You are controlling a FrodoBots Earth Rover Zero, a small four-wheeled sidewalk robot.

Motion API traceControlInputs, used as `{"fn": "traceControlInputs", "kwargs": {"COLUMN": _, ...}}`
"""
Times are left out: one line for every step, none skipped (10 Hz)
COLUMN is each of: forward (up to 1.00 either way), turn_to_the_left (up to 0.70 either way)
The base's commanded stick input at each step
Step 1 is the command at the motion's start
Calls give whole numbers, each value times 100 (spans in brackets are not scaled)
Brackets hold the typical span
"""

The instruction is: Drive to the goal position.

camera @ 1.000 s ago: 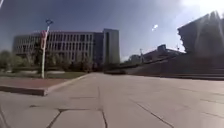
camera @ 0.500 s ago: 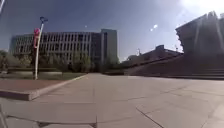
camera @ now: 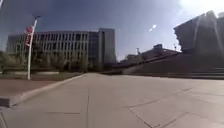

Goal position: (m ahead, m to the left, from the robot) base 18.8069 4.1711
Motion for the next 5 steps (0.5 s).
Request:
{"fn": "traceControlInputs", "kwargs": {"forward": 100, "turn_to_the_left": -9}}
{"fn": "traceControlInputs", "kwargs": {"forward": 100, "turn_to_the_left": -9}}
{"fn": "traceControlInputs", "kwargs": {"forward": 100, "turn_to_the_left": -9}}
{"fn": "traceControlInputs", "kwargs": {"forward": 100, "turn_to_the_left": -9}}
{"fn": "traceControlInputs", "kwargs": {"forward": 100, "turn_to_the_left": -9}}
